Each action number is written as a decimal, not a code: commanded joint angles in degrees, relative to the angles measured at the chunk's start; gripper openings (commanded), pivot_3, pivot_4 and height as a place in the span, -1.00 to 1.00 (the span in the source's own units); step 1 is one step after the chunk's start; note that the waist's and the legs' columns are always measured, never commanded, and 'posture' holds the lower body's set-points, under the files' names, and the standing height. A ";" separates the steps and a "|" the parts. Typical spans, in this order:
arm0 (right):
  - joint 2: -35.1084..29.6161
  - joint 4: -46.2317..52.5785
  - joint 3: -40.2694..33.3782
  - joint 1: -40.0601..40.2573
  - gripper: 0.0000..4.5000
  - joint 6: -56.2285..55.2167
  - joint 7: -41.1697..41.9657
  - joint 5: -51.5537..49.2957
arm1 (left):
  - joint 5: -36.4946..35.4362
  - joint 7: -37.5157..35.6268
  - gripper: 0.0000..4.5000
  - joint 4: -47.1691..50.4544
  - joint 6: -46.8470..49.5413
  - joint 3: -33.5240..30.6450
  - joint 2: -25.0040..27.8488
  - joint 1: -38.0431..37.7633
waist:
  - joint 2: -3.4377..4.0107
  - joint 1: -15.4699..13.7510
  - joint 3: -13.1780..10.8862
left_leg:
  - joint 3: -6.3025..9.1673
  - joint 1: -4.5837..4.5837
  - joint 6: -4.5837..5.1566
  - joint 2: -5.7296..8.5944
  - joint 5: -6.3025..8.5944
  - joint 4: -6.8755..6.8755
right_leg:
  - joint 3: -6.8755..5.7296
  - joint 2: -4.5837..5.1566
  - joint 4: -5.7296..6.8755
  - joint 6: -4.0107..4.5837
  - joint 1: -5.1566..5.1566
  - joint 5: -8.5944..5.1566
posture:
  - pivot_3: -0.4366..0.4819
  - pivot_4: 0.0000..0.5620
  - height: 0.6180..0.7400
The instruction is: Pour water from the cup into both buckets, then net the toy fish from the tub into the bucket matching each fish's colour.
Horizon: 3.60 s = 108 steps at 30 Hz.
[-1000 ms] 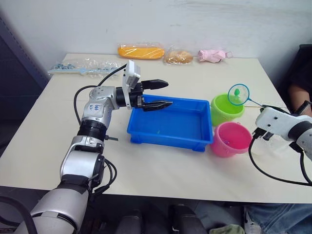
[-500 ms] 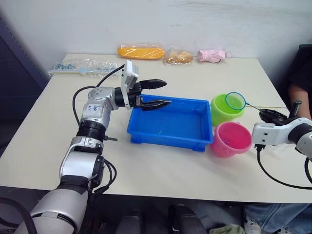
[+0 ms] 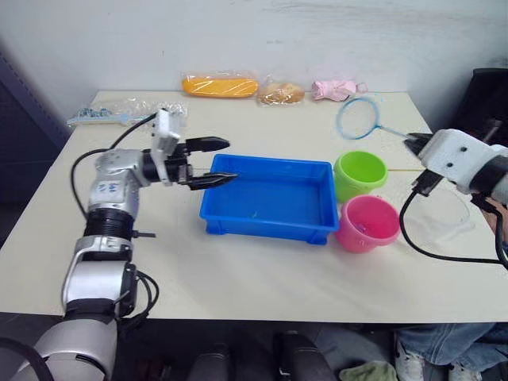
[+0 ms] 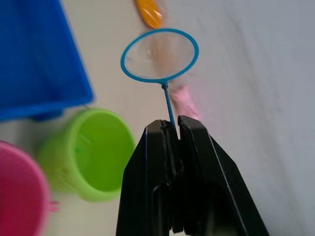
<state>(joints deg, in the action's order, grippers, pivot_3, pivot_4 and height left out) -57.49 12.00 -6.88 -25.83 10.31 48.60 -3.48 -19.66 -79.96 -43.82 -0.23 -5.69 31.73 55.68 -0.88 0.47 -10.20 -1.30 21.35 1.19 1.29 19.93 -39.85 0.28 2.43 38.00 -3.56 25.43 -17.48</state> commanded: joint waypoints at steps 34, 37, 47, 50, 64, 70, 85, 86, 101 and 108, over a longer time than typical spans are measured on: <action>19.79 -15.45 26.76 -20.21 -1.00 6.10 20.32 5.76 | 1.69 -9.84 0.99 8.73 5.39 4.08 10.61 -5.93 | 0.00 1.08 0.00 | 0.21 0.26 0.06 0.06 0.05 -0.13 | -0.23 0.16 0.01 0.00 0.10 0.00 | -0.05 -0.47 1.00; 22.40 -15.81 23.75 -20.22 -1.00 13.70 20.41 0.45 | 1.05 -9.27 0.99 10.64 6.57 3.83 10.88 -7.05 | 0.00 1.09 0.00 | 0.21 0.26 0.06 0.06 0.05 -0.13 | -0.23 0.16 0.06 0.00 0.09 0.00 | -0.05 -0.47 1.00; 21.85 -15.75 20.32 -20.93 -1.00 24.99 21.79 -5.36 | -0.75 -7.25 0.99 13.88 9.41 2.48 11.50 -9.42 | 0.00 1.11 0.00 | 0.23 0.27 0.06 0.06 0.05 -0.11 | -0.24 0.17 0.06 0.00 0.09 0.00 | -0.05 -0.47 1.00; 21.99 -15.61 19.70 -20.57 -1.00 27.46 20.79 -6.40 | -0.97 -6.72 0.99 14.29 9.66 2.16 11.40 -9.77 | 0.00 1.11 0.00 | 0.23 0.27 0.06 0.06 0.05 -0.11 | -0.24 0.17 0.05 0.00 0.09 0.00 | -0.05 -0.47 1.00; 20.57 -10.08 7.80 -17.76 -1.00 37.83 11.91 -14.95 | -9.55 0.68 0.99 26.76 19.99 -2.89 8.24 -10.82 | 0.00 0.93 0.00 | 0.28 0.31 0.06 0.06 0.05 -0.08 | -0.25 0.19 0.05 -0.01 0.09 0.00 | -0.05 -0.47 1.00; 19.20 0.44 -0.61 -10.87 -1.00 44.06 5.42 -20.17 | -9.09 5.59 0.99 26.80 19.36 -3.18 6.04 -9.88 | 0.00 0.81 0.00 | 0.30 0.33 0.06 0.07 0.06 -0.09 | -0.27 0.19 0.01 -0.01 0.08 0.00 | -0.05 -0.47 1.00; 22.33 19.71 -16.82 1.24 -1.00 56.53 -12.39 -30.65 | -5.95 12.35 0.99 20.90 14.39 0.05 -4.04 -5.24 | 0.00 -0.38 0.00 | 0.30 0.32 0.04 0.09 0.04 -0.08 | -0.25 0.19 -0.08 -0.02 0.08 0.01 | -0.05 -0.47 1.00; 21.81 20.96 -18.40 1.99 -1.00 57.53 -12.79 -31.70 | -5.78 12.22 0.99 20.21 14.07 0.43 -4.59 -4.67 | 0.00 -0.40 0.00 | 0.31 0.32 0.04 0.08 0.04 -0.08 | -0.26 0.19 -0.09 -0.02 0.07 0.01 | -0.05 -0.47 1.00; 11.74 19.28 -35.40 11.37 -1.00 55.79 -17.59 -33.45 | -3.67 12.33 0.99 14.52 15.12 4.37 -10.48 4.57 | 0.00 -0.63 0.00 | 0.29 0.31 0.07 0.09 0.05 -0.06 | -0.23 0.16 -0.14 -0.03 0.04 0.01 | -0.05 -0.47 1.00; 7.37 13.10 -23.16 18.41 -1.00 37.31 -18.15 -19.28 | -0.46 14.00 0.99 9.45 13.26 5.73 -11.80 5.51 | 0.00 -0.35 0.00 | 0.07 0.16 0.06 0.08 0.04 0.01 | -0.02 0.08 -0.06 -0.03 0.04 0.01 | -0.05 -0.47 1.00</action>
<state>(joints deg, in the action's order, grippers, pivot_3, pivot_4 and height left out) -48.50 25.68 -32.26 -7.80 53.43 31.10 -26.97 -21.12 -66.40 -33.96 14.58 0.20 19.90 60.06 -0.88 0.12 -10.20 -1.24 21.48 1.25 1.37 19.97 -39.84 0.27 2.51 37.96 -3.59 25.47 -17.46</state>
